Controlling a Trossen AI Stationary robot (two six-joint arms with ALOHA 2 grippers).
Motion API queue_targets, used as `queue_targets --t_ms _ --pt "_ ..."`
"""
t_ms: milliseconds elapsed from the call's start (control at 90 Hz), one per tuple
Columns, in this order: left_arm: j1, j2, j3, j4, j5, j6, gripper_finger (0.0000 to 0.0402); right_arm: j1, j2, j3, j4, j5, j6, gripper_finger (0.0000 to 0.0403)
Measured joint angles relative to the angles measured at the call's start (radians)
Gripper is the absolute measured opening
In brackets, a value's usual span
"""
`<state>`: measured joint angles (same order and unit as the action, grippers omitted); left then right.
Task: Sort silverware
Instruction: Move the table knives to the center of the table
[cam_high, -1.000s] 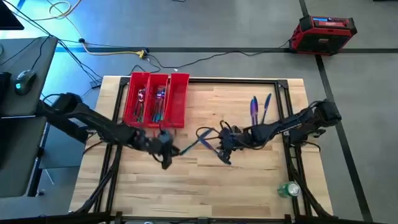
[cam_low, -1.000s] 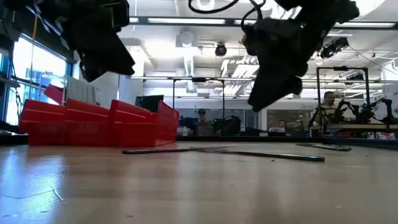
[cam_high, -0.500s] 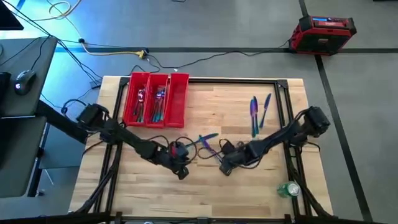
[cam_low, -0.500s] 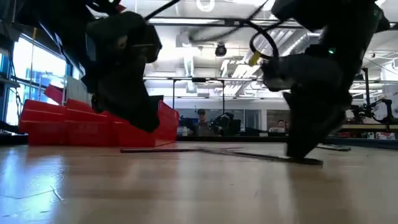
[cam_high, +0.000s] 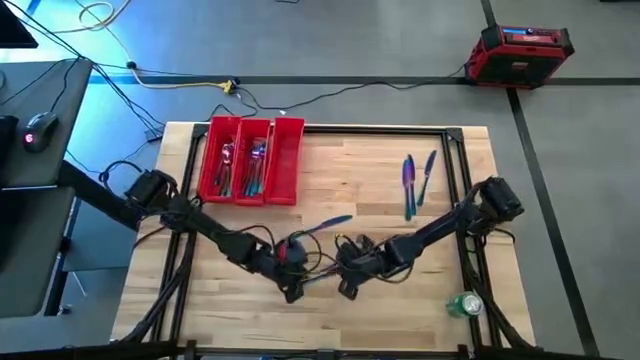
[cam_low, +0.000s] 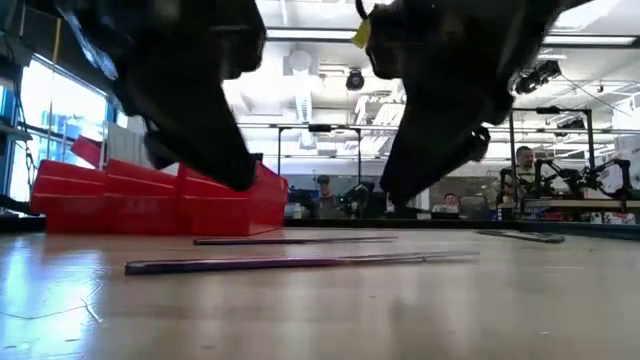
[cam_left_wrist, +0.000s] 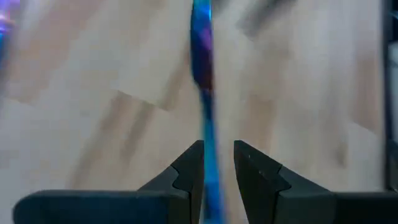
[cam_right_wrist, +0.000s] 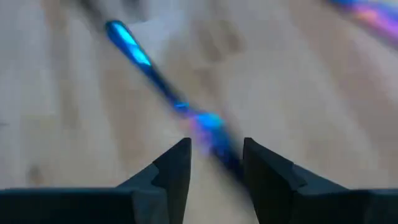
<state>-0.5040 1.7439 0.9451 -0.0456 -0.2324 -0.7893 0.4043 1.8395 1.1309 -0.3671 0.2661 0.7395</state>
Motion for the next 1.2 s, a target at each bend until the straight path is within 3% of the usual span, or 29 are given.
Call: queue_targets --t_ms 144,267,367,667,778,1000,1200 --pt "-0.046 0.049 0.002 0.036 0.026 0.029 0.0062 -0.078 -0.025 -0.002 -0.285 0.057 -0.072 0.0129" --pt "-0.029 0.118 0.001 -0.035 -0.068 -0.003 0.0044 -0.184 -0.038 -0.007 -0.543 0.135 -0.105 0.0129" --pt "0.007 0.141 0.006 -0.093 -0.099 -0.073 0.0028 -0.308 -0.051 -0.045 -0.637 0.159 -0.112 0.0129" --pt "0.041 0.149 0.003 -0.106 -0.148 -0.038 0.0001 -0.694 -0.204 -0.261 -0.576 0.156 -0.181 0.0129" --pt "0.036 0.15 0.0 -0.067 -0.158 0.002 0.0001 -0.785 -0.304 -0.328 -0.528 0.082 -0.169 0.0129" --pt "0.033 0.159 -0.004 0.111 -0.124 0.099 0.0 -0.834 -0.422 -0.48 -0.403 0.023 -0.094 0.0121" --pt "0.035 0.16 -0.004 0.111 -0.109 0.114 0.0 -0.822 -0.432 -0.573 -0.243 -0.087 -0.04 0.0094"
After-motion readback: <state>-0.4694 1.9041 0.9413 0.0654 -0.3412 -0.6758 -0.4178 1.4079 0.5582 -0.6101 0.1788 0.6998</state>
